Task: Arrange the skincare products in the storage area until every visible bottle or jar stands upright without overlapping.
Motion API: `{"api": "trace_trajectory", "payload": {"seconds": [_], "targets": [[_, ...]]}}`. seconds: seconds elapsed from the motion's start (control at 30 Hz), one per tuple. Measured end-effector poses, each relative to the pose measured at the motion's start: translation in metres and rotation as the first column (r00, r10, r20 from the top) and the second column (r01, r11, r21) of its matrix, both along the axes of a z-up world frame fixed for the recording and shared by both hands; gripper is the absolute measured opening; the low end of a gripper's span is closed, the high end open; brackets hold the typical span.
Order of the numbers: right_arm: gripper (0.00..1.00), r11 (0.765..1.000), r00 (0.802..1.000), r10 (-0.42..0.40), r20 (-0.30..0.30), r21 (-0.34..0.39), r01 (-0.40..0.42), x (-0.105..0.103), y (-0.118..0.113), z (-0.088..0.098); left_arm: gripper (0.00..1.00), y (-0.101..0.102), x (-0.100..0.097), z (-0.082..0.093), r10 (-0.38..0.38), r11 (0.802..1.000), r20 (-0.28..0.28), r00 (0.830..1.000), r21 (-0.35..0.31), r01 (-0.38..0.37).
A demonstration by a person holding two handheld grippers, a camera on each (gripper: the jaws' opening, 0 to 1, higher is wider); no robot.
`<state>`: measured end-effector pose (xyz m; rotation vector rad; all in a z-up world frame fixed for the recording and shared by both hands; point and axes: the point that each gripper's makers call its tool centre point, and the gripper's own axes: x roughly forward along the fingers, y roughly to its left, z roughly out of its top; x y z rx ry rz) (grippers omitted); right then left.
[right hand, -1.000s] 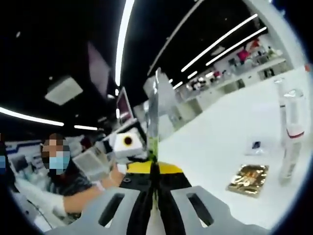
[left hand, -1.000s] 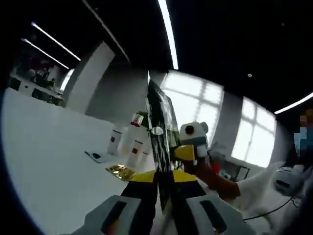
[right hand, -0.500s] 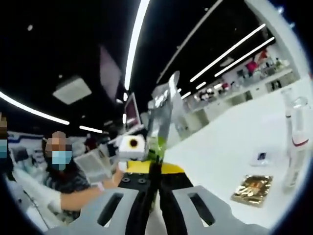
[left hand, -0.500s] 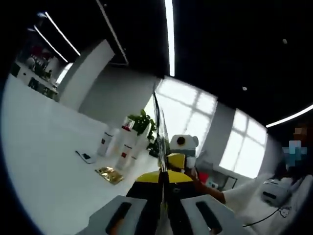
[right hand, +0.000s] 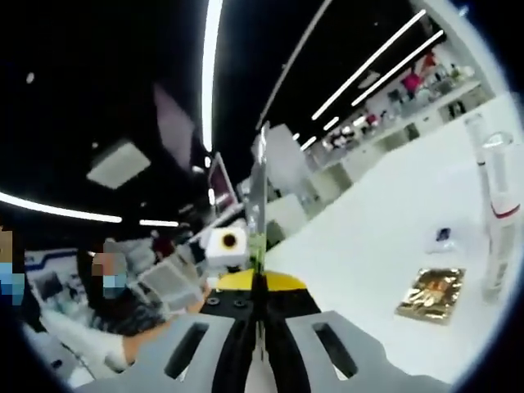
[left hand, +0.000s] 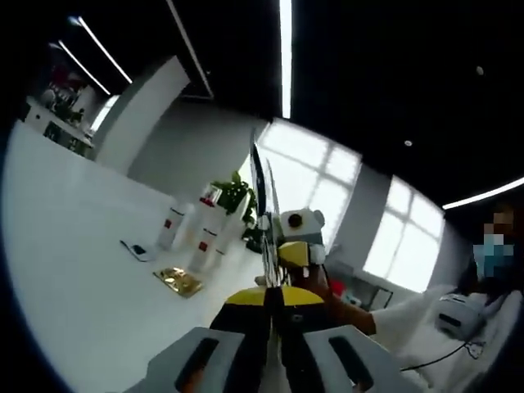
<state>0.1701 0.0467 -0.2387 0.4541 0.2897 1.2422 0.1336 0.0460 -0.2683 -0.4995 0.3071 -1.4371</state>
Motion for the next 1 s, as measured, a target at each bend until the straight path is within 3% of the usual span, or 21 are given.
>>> {"api": "trace_trajectory", "payload": {"seconds": [0.03, 0.2, 0.33, 0.47, 0.5, 0.63, 0.8, 0.83, 0.9, 1.0], "targets": [[0.00, 0.999, 1.000, -0.030, 0.009, 0.019, 0.030, 0.004, -0.003, 0.003, 0.06, 0.002, 0.003, -0.002, 0.004, 1.000, -0.022, 1.000, 0.004, -0.004], [0.00, 0.999, 1.000, -0.021, -0.015, 0.049, 0.022, 0.003, -0.003, 0.005, 0.02, 0.007, 0.007, 0.002, -0.001, 1.000, -0.020, 1.000, -0.012, 0.001], [0.00, 0.997, 0.998, -0.054, 0.029, 0.051, 0.052, 0.009, -0.001, 0.004, 0.02, 0.020, 0.021, 0.003, 0.014, 1.000, -0.028, 1.000, -0.002, -0.014], [0.00, 0.996, 0.999, -0.047, -0.012, 0.080, 0.048, 0.012, -0.001, 0.004, 0.02, 0.022, 0.025, 0.003, 0.018, 1.000, -0.032, 0.999, -0.013, -0.018], [0.00, 0.996, 0.999, -0.040, -0.032, 0.082, 0.043, 0.013, -0.001, 0.002, 0.02, 0.016, 0.018, 0.003, 0.005, 1.000, -0.043, 0.999, -0.021, -0.006], [0.00, 0.999, 0.999, -0.026, -0.034, 0.047, 0.028, 0.009, 0.006, -0.005, 0.03, 0.016, 0.021, 0.000, 0.006, 1.000, -0.037, 0.999, -0.004, -0.006], [0.02, 0.998, 0.997, -0.065, 0.036, 0.029, 0.064, 0.012, 0.006, -0.004, 0.01, 0.020, 0.026, 0.000, 0.022, 0.999, -0.049, 0.999, 0.025, -0.021], [0.03, 0.996, 0.991, -0.089, 0.097, 0.025, 0.087, 0.014, 0.006, -0.002, 0.01, 0.015, 0.019, 0.000, 0.029, 0.999, -0.043, 0.999, 0.025, -0.028], [0.05, 0.994, 0.985, -0.109, 0.131, -0.003, 0.110, 0.015, 0.007, -0.006, 0.01, 0.013, 0.016, 0.002, 0.042, 0.999, -0.044, 0.998, 0.021, -0.041], [0.02, 0.995, 0.986, -0.096, 0.135, -0.013, 0.099, 0.011, 0.012, -0.008, 0.01, 0.017, 0.020, 0.006, 0.060, 0.998, -0.093, 0.994, 0.010, -0.060]]}}
